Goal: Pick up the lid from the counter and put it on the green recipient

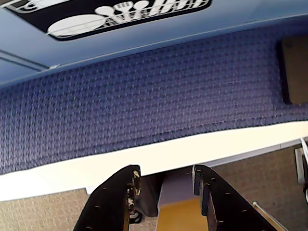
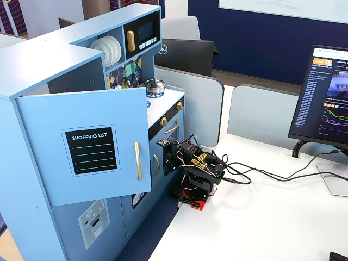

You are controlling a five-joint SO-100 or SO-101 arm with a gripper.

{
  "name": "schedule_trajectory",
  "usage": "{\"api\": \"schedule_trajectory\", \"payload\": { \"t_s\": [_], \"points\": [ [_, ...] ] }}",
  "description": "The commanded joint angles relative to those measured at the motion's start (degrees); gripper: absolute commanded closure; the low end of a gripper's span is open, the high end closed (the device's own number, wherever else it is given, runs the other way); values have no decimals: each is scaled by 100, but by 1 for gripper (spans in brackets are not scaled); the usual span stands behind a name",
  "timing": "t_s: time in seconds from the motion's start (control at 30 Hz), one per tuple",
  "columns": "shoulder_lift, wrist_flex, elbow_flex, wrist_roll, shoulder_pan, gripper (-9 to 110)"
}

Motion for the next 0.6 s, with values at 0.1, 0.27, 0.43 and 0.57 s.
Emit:
{"api": "schedule_trajectory", "payload": {
  "t_s": [0.1, 0.27, 0.43, 0.57],
  "points": [
    [-35, 1028, 79, 167, -255, 96],
    [-35, 1028, 79, 176, -281, 96],
    [-35, 1028, 79, 176, -272, 96],
    [-35, 1028, 79, 176, -272, 96]
  ]
}}
